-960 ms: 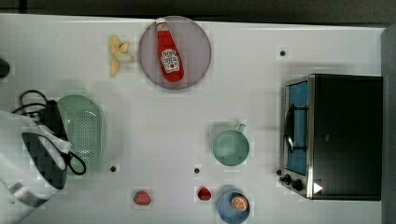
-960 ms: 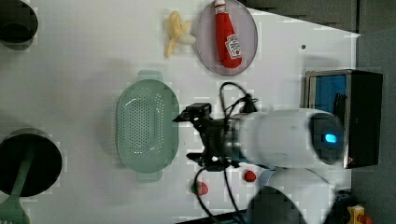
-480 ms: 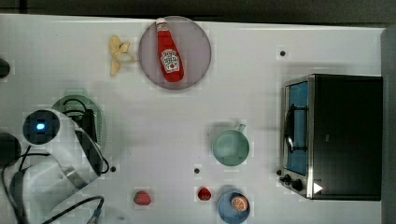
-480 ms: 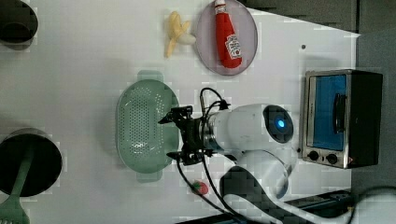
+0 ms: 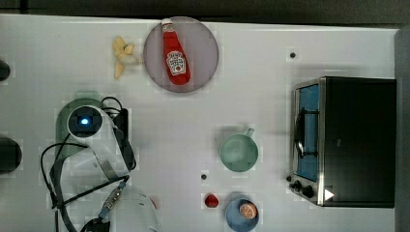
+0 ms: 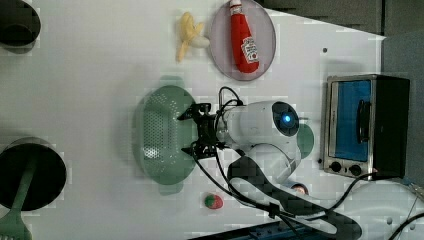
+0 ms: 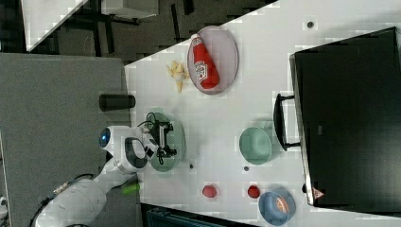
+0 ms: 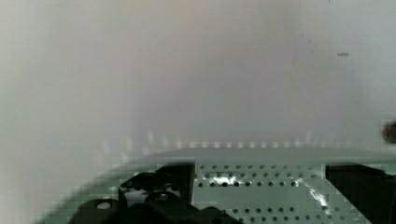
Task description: Drag strainer left to right.
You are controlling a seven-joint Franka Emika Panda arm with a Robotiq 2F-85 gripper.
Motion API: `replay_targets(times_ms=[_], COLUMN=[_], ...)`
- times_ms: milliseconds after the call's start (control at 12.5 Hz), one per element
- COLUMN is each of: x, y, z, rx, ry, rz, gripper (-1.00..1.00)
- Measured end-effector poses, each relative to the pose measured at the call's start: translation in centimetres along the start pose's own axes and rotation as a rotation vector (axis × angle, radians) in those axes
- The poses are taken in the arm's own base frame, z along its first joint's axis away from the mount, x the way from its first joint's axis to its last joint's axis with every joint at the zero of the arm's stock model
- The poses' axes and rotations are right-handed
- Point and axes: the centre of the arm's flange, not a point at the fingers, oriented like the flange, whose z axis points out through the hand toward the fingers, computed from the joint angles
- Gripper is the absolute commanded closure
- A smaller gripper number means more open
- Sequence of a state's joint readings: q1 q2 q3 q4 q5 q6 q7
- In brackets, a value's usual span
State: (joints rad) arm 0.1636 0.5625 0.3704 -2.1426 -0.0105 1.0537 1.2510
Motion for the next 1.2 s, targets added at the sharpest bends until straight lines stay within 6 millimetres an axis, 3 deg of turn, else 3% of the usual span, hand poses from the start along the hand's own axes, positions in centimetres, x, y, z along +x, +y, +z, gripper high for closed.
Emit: replay_targets(times_ms=[240,400,720,960,1200], x=[-0.1,-1.2,-2.7,-1.5,1.7], y=[-0.3,-0.5,1.2,1.2,0.5], z=[0.6,1.0,1.9,2.3,0.7], rx=[0.038,0.055,0.03,0.016,0.014], ry=[0.03,0.057,0.08,0.09,0.107], rz=[0.012,-0.025,-0.048,-0.03,0.024], gripper=[-1.0,-1.0,-1.0,-1.0,-1.0])
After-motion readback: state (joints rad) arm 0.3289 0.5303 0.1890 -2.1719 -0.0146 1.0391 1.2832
